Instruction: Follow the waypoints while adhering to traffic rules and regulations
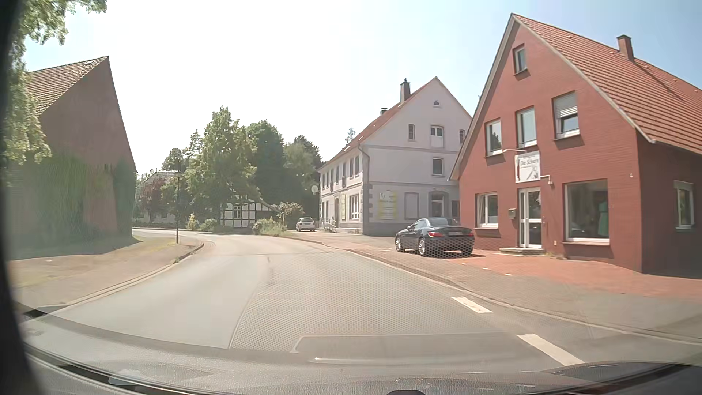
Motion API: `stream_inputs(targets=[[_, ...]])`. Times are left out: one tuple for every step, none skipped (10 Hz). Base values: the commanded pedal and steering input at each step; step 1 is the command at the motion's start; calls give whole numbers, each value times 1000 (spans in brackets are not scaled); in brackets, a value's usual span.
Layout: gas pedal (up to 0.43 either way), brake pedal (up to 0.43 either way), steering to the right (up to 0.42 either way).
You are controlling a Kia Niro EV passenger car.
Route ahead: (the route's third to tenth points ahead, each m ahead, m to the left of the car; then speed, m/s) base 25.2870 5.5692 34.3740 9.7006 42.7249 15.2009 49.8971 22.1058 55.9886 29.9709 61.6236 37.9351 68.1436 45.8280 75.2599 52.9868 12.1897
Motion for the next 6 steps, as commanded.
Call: stream_inputs(targets=[[150,0,-76],[157,0,-76],[157,0,-77],[157,0,-77],[157,0,-77],[157,0,-74]])
